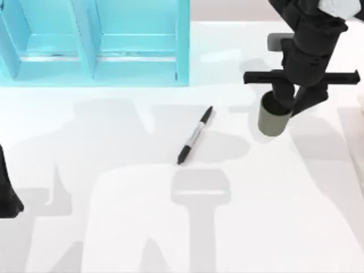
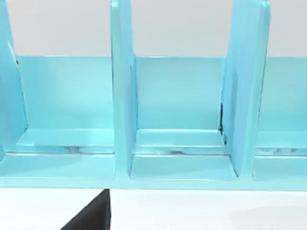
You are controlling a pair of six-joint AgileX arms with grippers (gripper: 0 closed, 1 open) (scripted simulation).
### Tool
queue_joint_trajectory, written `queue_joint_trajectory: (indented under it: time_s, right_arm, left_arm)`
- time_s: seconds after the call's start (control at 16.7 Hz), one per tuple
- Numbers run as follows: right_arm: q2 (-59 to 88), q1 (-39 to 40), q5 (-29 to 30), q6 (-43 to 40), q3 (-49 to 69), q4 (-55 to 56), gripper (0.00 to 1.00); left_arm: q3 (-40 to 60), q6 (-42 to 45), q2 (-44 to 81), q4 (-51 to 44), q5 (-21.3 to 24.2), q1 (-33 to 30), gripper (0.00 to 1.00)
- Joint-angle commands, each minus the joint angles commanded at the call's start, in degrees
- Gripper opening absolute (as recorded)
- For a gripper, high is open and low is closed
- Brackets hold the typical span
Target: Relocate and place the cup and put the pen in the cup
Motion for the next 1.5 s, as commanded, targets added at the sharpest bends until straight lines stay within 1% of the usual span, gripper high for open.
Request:
queue_joint_trajectory:
  time_s: [0.24, 0.54, 1.32, 1.38, 1.5]
  right_arm:
    - [1.08, 0.63, 0.17, 0.55, -4.57, 6.05, 0.0]
    - [1.22, 0.78, 0.2, 0.6, -5.38, 6.96, 0.0]
    - [1.22, 0.78, 0.2, 0.6, -5.38, 6.96, 0.98]
    - [1.22, 0.78, 0.2, 0.6, -5.38, 6.96, 1.0]
    - [1.22, 0.78, 0.2, 0.6, -5.38, 6.96, 1.0]
  left_arm:
    - [0.0, 0.0, 0.0, 0.0, 0.0, 0.0, 1.0]
    - [0.0, 0.0, 0.0, 0.0, 0.0, 0.0, 1.0]
    - [0.0, 0.0, 0.0, 0.0, 0.0, 0.0, 1.0]
    - [0.0, 0.0, 0.0, 0.0, 0.0, 0.0, 1.0]
    - [0.0, 0.0, 0.0, 0.0, 0.0, 0.0, 1.0]
